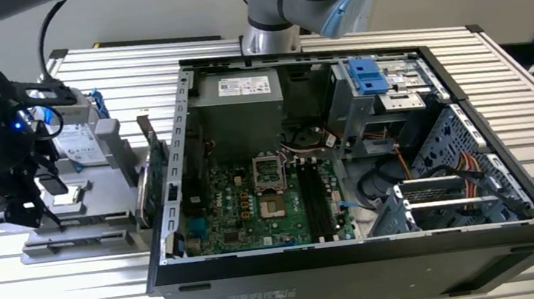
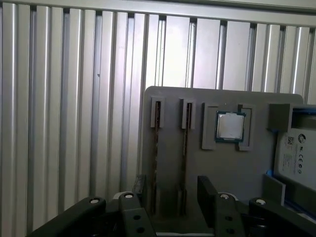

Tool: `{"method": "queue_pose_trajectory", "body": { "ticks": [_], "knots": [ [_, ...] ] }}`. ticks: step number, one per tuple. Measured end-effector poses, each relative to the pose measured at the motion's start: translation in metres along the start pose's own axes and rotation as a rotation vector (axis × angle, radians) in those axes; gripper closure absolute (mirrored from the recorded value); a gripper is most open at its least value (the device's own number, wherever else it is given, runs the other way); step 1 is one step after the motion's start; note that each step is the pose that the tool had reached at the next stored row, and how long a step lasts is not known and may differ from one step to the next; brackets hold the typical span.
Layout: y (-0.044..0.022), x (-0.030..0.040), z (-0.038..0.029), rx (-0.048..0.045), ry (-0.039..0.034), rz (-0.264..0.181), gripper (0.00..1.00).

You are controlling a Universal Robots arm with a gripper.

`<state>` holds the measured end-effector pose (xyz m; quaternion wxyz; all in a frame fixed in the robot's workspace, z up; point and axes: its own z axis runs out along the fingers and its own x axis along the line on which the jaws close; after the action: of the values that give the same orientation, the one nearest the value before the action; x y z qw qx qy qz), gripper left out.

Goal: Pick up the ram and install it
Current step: 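Pick up the ram and move it above insertion slot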

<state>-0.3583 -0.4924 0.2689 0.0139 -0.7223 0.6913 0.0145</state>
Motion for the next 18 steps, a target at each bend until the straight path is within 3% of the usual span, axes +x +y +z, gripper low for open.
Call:
{"method": "queue_pose_trajectory", "body": {
  "ticks": [18],
  "knots": [
    [-0.0019,0.0012,0.014,0.0002,0.0,0.006,0.0]
  ]
}}
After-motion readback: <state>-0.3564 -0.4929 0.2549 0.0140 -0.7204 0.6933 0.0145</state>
